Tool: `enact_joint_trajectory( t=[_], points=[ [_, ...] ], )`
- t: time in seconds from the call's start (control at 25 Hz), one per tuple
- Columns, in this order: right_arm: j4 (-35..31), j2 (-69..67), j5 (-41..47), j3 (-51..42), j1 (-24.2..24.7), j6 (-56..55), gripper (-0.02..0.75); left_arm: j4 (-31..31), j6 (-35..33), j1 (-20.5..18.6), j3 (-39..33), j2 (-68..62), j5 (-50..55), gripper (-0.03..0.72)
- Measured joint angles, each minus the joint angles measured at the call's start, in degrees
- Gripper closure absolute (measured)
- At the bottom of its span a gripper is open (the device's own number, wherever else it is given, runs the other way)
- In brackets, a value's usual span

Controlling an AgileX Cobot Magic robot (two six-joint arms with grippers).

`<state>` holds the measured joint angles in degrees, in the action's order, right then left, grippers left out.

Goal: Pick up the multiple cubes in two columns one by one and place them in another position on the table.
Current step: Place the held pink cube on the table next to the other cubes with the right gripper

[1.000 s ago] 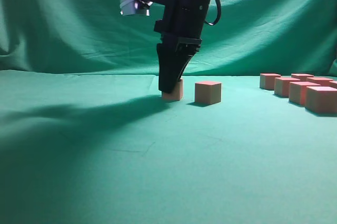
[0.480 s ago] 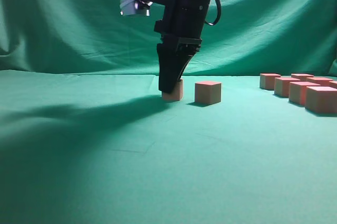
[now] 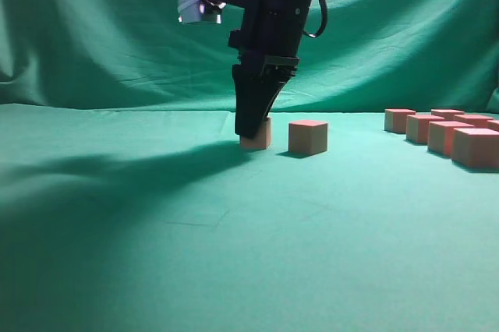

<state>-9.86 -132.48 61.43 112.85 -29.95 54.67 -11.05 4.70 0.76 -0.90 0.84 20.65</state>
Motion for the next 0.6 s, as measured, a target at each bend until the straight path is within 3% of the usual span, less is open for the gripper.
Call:
enact_joint_trajectory(
  t=[0.6],
  points=[
    [1.59,0.00,0.61,0.13,0.00,0.00,0.463,0.00,0.00,0.00,0.00,0.00,0.00,0.688]
  ],
)
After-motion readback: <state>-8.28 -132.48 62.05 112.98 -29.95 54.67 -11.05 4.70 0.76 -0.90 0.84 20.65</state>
